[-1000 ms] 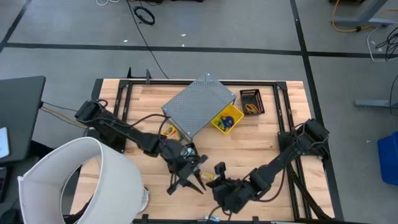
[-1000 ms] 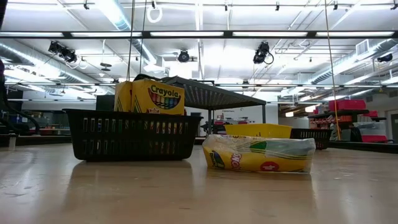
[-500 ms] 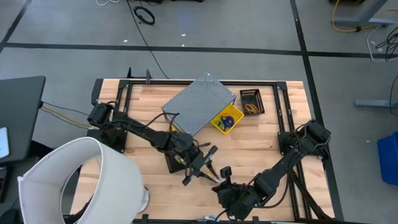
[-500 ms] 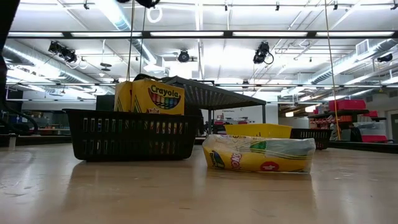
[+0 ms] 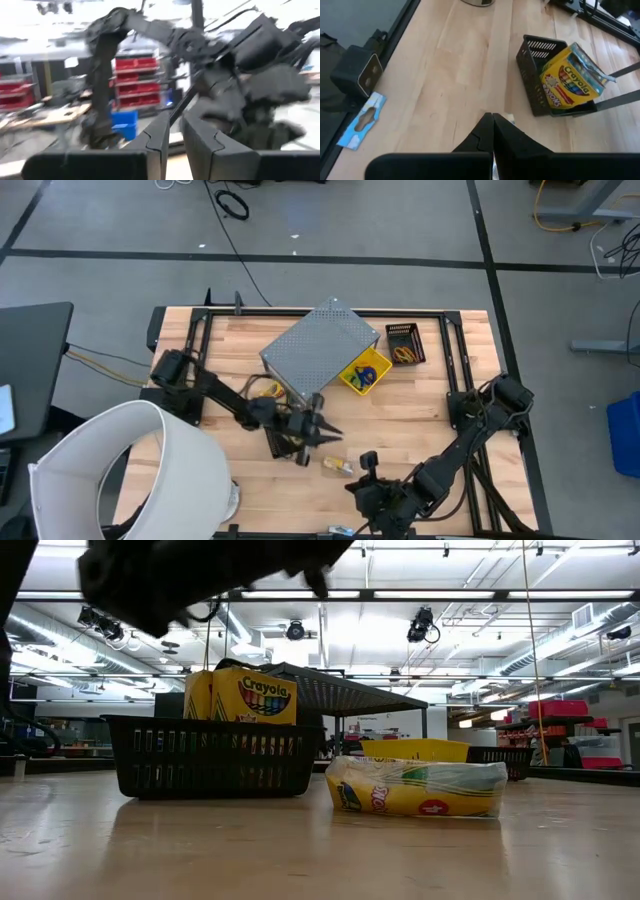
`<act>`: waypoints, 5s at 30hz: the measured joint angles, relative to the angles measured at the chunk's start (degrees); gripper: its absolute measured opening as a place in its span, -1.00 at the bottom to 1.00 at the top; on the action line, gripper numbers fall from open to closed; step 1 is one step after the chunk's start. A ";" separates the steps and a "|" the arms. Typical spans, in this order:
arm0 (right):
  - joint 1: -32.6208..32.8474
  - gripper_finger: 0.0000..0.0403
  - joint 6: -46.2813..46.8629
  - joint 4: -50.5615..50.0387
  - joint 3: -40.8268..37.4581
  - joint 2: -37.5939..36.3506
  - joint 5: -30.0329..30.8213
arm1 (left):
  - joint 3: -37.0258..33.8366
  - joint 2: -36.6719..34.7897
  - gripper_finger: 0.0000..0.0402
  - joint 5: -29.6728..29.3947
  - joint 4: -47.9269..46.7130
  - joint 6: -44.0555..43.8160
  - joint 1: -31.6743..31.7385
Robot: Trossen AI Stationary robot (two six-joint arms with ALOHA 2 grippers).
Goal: Pick & Place Office Desk Supplies
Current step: Put the crayon box into the bottom black bin
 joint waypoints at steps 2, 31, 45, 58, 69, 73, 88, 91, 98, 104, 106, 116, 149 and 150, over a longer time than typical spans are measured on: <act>-0.03 -0.99 0.00 -0.28 0.00 0.00 0.01 | -4.36 -2.82 -0.73 -1.36 -0.23 0.08 0.56; -2.84 -0.99 0.20 -2.52 0.01 0.02 -4.94 | -31.22 -32.83 -0.74 -18.03 -27.57 -8.66 4.25; -2.84 -0.99 0.22 -2.75 0.02 0.02 -6.74 | -31.22 -43.12 -0.74 -22.78 -46.49 -14.95 4.15; -2.84 -0.99 0.39 -3.62 0.02 0.02 -7.99 | -31.22 -50.72 -0.74 -24.07 -70.16 -29.15 4.83; -3.90 -0.87 0.60 -4.19 0.02 0.03 -11.32 | -31.20 -50.79 -0.69 -16.65 -85.77 -39.29 13.64; -5.16 -0.72 1.90 -5.03 0.02 0.04 -13.87 | -31.20 -50.79 -0.56 -7.32 -85.80 -37.40 18.39; -5.42 -0.47 1.48 -6.07 0.02 0.04 -15.73 | -31.04 -50.93 0.02 1.74 -85.36 -34.01 29.53; -5.42 -0.47 1.46 -6.13 0.02 0.04 -15.75 | -31.04 -50.93 0.03 1.97 -85.28 -33.32 30.66; -5.42 -0.47 1.42 -6.14 0.02 0.04 -15.99 | -26.20 -50.90 0.03 4.02 -87.85 -27.60 31.16; -5.42 -0.47 1.40 -6.15 0.02 0.04 -16.37 | -20.55 -49.10 0.03 0.68 -96.97 -21.14 31.41; -5.42 -0.47 1.33 -6.20 0.02 0.04 -16.56 | -19.57 -47.42 0.03 -0.07 -99.50 -20.15 31.69; -5.46 -0.47 1.27 -6.20 0.04 0.04 -16.56 | -18.59 -37.27 0.02 -1.56 -98.90 -17.53 34.83; -5.46 -0.47 1.36 -6.26 0.04 0.04 -16.49 | -17.97 -38.37 -0.98 4.80 -99.94 -19.83 30.94; -5.45 -0.47 1.37 -6.28 0.04 0.04 -16.49 | -17.41 -38.97 -0.98 4.14 -100.43 -20.46 29.83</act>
